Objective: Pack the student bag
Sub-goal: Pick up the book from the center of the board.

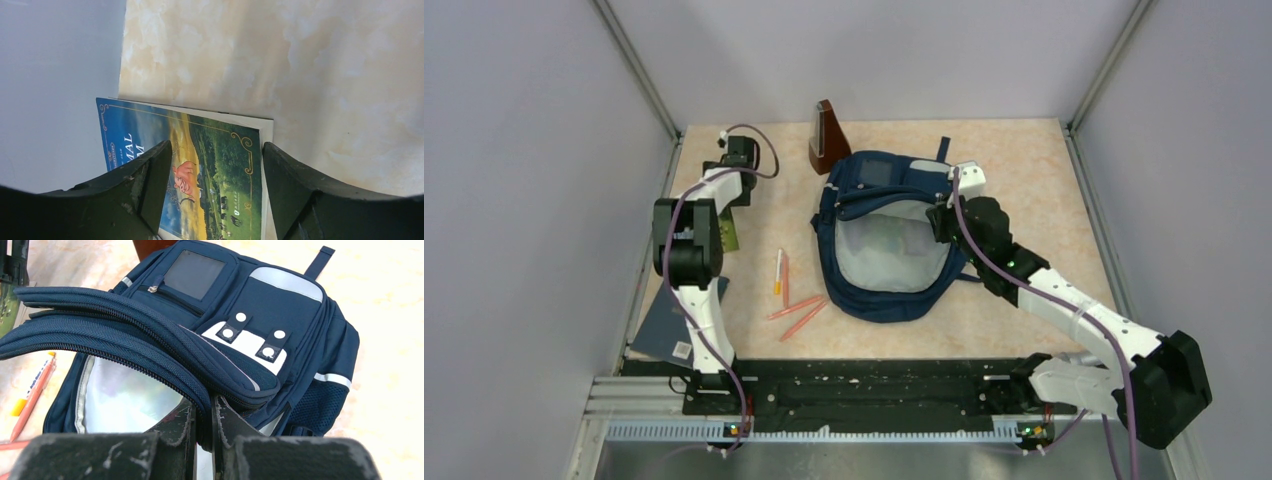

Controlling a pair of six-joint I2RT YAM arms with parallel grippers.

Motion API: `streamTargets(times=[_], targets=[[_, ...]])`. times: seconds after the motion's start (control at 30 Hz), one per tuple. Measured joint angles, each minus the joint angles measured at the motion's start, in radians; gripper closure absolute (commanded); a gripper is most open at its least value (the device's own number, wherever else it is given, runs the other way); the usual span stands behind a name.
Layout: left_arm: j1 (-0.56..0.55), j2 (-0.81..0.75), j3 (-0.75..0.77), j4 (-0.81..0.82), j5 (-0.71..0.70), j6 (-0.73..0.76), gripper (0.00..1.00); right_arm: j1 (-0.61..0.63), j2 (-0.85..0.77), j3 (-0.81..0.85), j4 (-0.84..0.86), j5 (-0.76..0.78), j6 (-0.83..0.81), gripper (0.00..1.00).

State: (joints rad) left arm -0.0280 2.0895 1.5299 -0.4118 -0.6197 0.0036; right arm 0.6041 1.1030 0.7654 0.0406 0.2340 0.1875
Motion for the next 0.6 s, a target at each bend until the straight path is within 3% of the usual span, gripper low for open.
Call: streamTargets(times=[0.6], targets=[[0.008,-0.069,-0.138,0.036,-0.003,-0.066,0.76,0.0,0.004,0.0,0.003,-0.006,0.001,1.0]])
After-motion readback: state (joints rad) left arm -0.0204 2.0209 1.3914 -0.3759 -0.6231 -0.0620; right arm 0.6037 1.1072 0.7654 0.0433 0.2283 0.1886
